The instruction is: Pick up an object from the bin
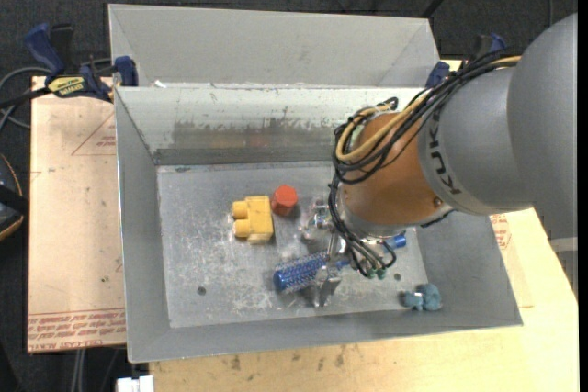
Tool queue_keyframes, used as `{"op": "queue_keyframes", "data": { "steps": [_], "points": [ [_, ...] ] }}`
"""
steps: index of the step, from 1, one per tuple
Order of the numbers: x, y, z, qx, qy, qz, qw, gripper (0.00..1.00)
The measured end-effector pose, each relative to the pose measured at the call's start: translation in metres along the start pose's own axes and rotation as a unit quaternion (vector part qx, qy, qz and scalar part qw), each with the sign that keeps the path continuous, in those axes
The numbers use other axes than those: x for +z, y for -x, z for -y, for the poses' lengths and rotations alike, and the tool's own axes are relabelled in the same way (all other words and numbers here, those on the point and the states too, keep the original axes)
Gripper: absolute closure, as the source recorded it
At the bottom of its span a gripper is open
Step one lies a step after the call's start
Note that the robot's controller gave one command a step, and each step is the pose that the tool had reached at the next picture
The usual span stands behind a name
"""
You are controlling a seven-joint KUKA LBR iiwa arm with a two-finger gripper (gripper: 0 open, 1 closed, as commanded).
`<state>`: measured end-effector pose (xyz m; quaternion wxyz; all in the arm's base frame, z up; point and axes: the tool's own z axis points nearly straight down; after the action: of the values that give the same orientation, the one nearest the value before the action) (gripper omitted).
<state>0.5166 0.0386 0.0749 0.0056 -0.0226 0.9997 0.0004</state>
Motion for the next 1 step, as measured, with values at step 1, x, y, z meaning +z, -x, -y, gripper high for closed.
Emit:
{"op": "queue_keyframes", "data": {
  "steps": [1],
  "points": [
    [-0.0026, 0.0022, 0.0, 0.0, 0.0, -0.0028, 1.0, 0.0]
  ]
}}
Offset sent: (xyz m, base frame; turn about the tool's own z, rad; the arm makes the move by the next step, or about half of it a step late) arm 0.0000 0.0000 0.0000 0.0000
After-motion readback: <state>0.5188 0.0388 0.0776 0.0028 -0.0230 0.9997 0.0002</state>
